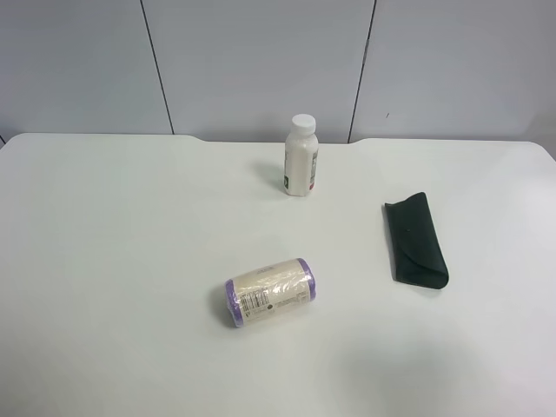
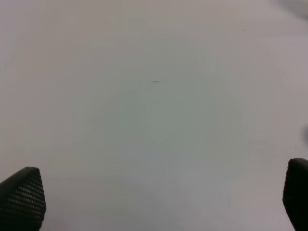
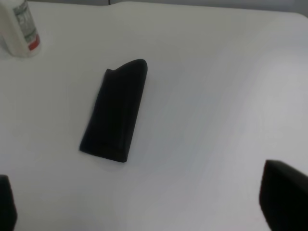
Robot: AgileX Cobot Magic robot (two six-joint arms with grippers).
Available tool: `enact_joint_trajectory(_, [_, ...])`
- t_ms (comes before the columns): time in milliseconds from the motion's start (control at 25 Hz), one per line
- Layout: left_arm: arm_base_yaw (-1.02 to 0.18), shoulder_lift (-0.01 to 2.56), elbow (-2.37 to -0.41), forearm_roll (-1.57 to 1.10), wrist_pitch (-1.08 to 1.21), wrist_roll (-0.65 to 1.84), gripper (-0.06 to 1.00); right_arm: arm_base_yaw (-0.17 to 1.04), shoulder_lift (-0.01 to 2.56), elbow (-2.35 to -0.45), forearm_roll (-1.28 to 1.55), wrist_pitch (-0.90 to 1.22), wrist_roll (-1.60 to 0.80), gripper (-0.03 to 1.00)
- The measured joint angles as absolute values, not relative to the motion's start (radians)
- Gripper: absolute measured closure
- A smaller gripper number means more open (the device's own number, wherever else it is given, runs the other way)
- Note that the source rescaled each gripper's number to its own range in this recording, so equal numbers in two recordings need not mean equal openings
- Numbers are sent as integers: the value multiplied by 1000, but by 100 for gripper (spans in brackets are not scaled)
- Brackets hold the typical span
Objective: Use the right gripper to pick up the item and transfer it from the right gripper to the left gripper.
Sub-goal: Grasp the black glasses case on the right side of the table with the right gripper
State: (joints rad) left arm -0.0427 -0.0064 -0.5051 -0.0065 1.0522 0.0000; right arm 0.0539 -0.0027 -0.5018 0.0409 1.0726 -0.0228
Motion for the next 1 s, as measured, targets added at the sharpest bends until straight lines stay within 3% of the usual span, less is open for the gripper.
enact_joint_trajectory(680, [-43,-6,-505,0,1052,0,-6,54,10,-502,45,1074,-23,-3])
enact_joint_trajectory(1000, [-43,-6,-505,0,1052,0,-6,54,402,-633,71,1122,20,-3])
